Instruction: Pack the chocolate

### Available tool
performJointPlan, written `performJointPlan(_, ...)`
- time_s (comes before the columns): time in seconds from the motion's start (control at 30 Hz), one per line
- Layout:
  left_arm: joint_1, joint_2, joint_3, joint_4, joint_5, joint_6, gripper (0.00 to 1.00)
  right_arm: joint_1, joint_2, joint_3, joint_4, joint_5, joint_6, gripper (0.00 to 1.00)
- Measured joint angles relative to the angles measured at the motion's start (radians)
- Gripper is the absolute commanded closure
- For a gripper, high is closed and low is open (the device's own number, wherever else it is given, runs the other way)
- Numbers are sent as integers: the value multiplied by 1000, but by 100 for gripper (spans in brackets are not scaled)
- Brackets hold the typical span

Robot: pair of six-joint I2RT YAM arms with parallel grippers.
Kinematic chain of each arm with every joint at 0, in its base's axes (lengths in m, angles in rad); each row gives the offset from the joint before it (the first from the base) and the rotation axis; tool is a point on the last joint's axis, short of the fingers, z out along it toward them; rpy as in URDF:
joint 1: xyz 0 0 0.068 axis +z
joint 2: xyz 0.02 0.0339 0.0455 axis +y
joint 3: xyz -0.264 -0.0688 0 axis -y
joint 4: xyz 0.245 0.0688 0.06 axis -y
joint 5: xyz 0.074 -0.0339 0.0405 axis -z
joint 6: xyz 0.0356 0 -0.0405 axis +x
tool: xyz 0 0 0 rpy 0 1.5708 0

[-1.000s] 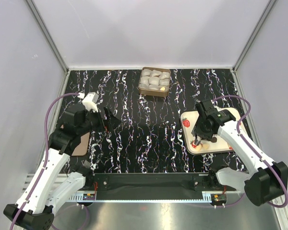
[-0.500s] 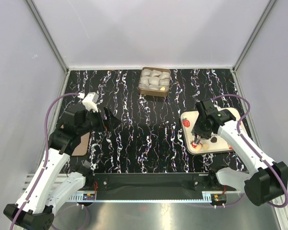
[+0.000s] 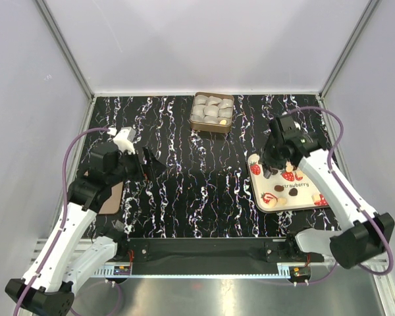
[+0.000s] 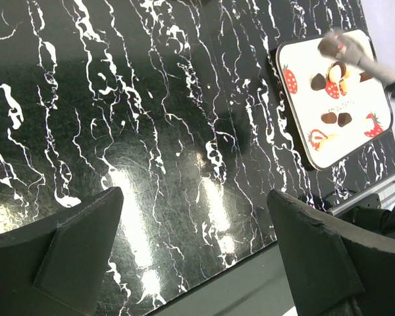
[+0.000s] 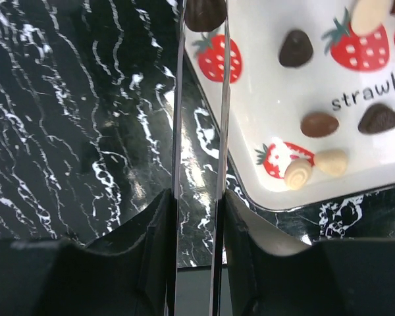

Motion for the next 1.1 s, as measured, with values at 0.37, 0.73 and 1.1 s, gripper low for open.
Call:
performJointPlan(0.37, 0, 58, -10, 5, -26, 14, 1, 5, 394, 438, 129, -78, -117, 64)
performJointPlan(0.73, 0, 103, -10, 27, -46, 23, 1, 95, 786, 824, 168, -87, -257, 65)
performJointPlan(1.1, 0, 110, -10, 28, -54, 27, 1, 118, 874, 853, 171, -81, -331, 63)
